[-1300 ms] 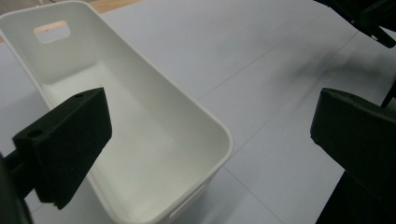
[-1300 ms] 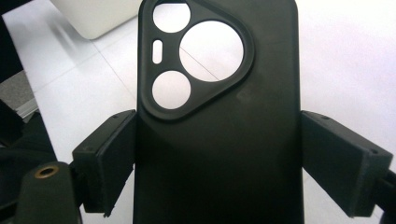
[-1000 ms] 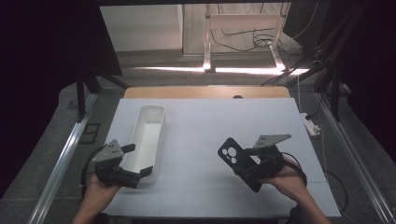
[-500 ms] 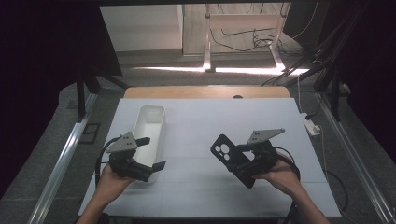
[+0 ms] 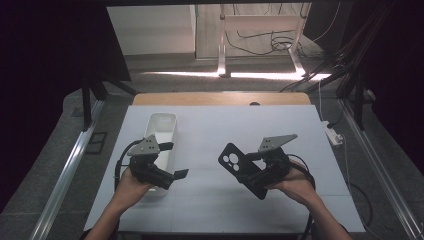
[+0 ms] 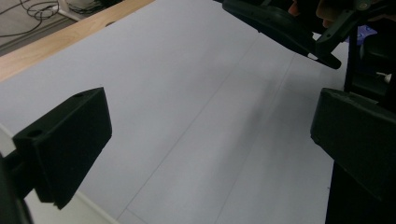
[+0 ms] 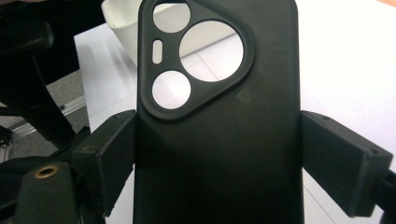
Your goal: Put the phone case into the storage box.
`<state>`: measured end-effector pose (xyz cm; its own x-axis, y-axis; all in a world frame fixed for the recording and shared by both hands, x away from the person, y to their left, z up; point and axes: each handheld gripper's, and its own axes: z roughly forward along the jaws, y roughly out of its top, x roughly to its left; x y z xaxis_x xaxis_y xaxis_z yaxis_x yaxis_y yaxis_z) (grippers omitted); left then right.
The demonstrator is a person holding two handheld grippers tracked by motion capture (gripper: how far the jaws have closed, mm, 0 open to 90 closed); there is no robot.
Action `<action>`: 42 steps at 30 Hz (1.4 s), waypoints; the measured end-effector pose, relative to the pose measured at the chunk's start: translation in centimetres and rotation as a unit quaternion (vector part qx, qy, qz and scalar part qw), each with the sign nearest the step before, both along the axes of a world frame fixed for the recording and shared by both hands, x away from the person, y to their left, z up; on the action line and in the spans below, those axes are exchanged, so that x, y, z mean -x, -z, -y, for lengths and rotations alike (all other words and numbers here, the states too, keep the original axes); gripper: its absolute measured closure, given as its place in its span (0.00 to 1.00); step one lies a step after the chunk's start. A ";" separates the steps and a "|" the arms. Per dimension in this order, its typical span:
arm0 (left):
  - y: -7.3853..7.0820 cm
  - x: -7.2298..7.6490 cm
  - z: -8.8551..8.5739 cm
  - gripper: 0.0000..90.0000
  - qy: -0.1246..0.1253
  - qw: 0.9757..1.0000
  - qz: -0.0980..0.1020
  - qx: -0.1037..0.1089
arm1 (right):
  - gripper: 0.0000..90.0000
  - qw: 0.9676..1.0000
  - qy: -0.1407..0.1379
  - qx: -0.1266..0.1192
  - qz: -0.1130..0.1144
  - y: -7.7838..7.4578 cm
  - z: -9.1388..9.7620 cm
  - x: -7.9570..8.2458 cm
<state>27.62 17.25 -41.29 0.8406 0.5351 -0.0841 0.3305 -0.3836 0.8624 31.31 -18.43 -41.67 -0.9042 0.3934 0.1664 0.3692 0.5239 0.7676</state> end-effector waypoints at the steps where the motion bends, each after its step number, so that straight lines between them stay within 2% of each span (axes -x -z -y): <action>1: 0.0 -0.1 0.2 0.00 0.002 1.000 -0.001 0.001 | 0.16 1.000 -0.003 0.000 0.001 0.0 -0.2 -0.1; 4: -0.1 -0.5 0.9 0.00 0.012 1.000 0.001 -0.002 | 0.16 1.000 -0.009 0.002 0.000 -0.1 -0.7 -0.2; 15: -0.2 -1.5 2.6 0.00 0.044 0.999 0.004 0.013 | 0.16 1.000 -0.022 -0.007 0.002 -0.2 -1.8 -0.3; 25: 0.4 -0.9 3.3 0.00 0.059 0.998 0.004 0.018 | 0.16 0.999 -0.041 -0.020 -0.002 0.4 -2.0 0.0; 28: 0.7 -0.8 3.6 0.00 0.066 0.998 0.000 0.019 | 0.16 0.998 -0.056 -0.027 -0.002 0.6 -2.1 0.3; 34: 1.1 -0.8 4.2 0.00 0.091 0.996 -0.005 0.020 | 0.16 0.997 -0.075 -0.034 0.000 0.7 -2.3 0.7; 42: 1.3 -1.0 4.9 0.00 0.115 0.993 -0.016 0.032 | 0.17 0.994 -0.098 -0.054 -0.018 1.0 -2.7 0.7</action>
